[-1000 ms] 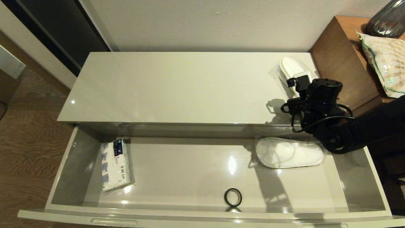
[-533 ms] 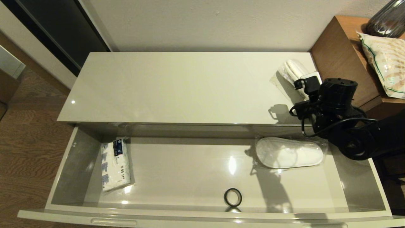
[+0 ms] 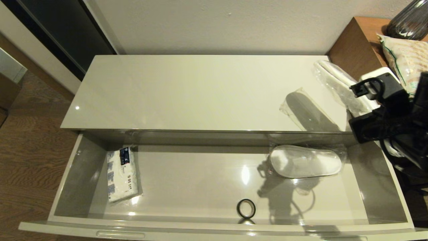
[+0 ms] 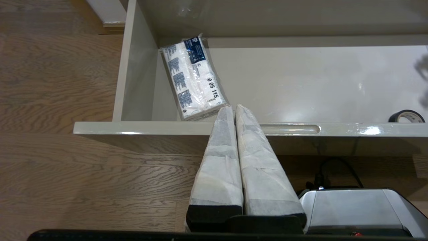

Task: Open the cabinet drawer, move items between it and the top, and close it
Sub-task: Put the disposable slippers in the drawer

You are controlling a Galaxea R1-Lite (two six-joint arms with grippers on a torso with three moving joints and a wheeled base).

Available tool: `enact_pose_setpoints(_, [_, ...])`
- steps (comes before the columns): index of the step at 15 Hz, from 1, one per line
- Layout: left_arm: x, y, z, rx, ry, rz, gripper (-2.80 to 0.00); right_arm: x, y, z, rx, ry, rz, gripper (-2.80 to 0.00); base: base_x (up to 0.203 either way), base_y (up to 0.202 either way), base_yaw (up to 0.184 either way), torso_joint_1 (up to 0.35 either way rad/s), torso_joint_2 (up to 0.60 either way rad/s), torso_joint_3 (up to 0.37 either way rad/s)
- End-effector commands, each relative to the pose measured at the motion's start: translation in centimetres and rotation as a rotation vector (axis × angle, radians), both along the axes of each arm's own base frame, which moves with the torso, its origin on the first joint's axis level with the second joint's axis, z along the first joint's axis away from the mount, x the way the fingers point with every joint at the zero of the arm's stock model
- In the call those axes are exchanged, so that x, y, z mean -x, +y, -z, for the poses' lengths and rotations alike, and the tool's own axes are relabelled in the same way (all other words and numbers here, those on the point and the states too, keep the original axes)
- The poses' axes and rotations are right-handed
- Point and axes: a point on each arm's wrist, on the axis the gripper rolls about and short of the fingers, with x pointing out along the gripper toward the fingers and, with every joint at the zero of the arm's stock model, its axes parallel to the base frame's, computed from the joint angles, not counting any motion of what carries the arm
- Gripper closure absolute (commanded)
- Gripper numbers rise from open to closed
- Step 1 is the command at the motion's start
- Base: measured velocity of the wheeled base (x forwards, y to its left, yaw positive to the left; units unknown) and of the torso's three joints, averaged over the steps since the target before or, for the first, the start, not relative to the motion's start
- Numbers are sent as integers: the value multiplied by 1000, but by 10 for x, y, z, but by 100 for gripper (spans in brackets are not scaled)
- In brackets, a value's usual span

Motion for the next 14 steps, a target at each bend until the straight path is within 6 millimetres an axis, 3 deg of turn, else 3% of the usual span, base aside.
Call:
enact_pose_setpoints(1, [0, 0, 0, 0, 2, 0, 0, 68, -19, -5, 22, 58, -53, 0, 0, 0, 0, 0, 0, 0])
enact_pose_setpoints(3, [0, 0, 0, 0, 2, 0, 0, 90, -26, 28, 64, 183, -88, 0, 0, 0, 0, 0, 0, 0])
enact_pose_setpoints(7, [0, 0, 0, 0, 2, 0, 0, 111, -26, 78, 79, 348, -208, 0, 0, 0, 0, 0, 0, 0])
enact_pose_setpoints(11, [0, 0, 0, 0, 3, 1, 0, 105, -15, 100, 110, 474, -292, 0, 0, 0, 0, 0, 0, 0])
enact_pose_setpoints(14, [0, 0, 0, 0, 3, 0, 0, 86, -3, 128, 46, 581, -266, 0, 0, 0, 0, 0, 0, 0])
